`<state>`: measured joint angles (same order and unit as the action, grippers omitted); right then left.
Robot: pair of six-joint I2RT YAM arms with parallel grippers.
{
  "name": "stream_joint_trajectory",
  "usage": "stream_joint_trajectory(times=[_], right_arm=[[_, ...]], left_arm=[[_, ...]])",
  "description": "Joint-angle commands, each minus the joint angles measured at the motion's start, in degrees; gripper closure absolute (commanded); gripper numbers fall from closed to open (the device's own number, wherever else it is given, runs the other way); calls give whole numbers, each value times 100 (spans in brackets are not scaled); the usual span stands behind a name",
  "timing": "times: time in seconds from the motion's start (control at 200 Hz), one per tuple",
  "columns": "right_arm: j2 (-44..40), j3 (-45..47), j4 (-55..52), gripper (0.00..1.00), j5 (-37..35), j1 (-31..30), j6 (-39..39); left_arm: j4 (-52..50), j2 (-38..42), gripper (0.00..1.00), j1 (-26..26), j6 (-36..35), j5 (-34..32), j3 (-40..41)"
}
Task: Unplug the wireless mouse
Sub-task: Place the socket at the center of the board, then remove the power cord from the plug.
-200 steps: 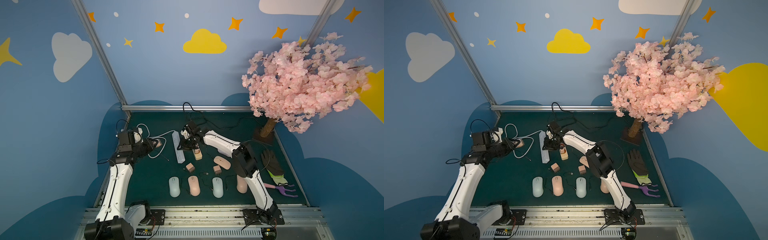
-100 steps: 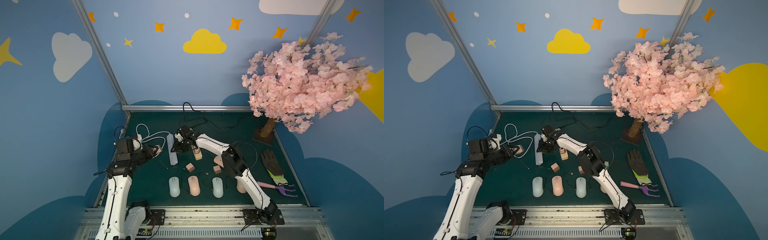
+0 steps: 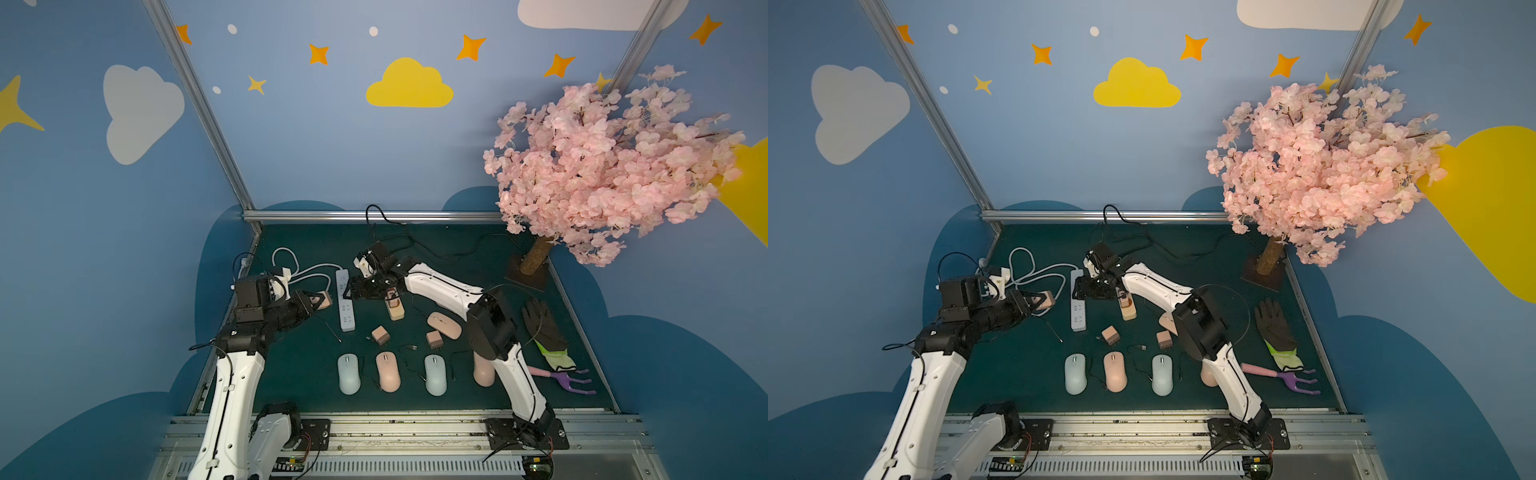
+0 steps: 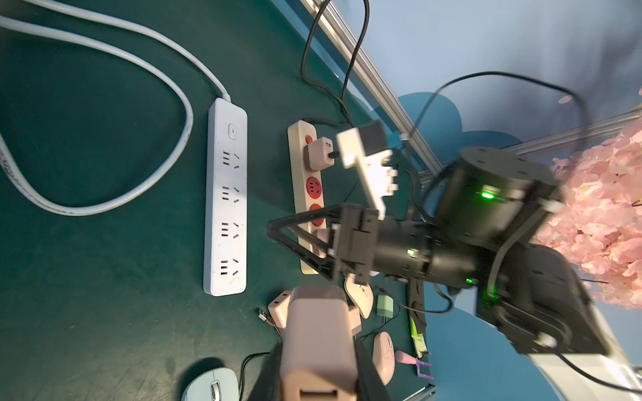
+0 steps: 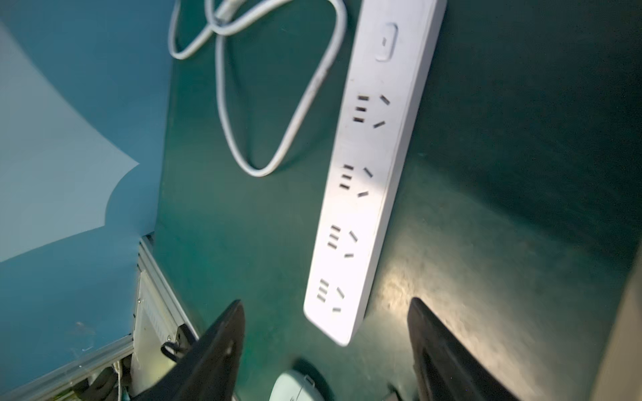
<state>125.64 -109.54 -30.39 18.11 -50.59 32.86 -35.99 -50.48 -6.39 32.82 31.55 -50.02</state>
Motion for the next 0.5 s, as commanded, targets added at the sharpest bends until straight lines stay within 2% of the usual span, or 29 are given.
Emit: stream_joint_trajectory(times=[0.0, 0.155, 0.28, 0.496], right_arm=[[-1300, 967, 464, 26, -725, -139, -730], [-3005, 2732, 1102, 25, -1638, -232, -1401], [-4340, 3806, 1451, 26, -1994, -245, -1986], [-6508, 5403, 2103, 27, -1765, -242, -3437]], left_arm=[[128, -1, 96, 237, -80, 235, -213], [166, -276, 96, 1065, -135, 92, -492], [326, -516, 96, 1740, -131, 108, -661], [562, -904, 96, 2661, -75, 278, -988]])
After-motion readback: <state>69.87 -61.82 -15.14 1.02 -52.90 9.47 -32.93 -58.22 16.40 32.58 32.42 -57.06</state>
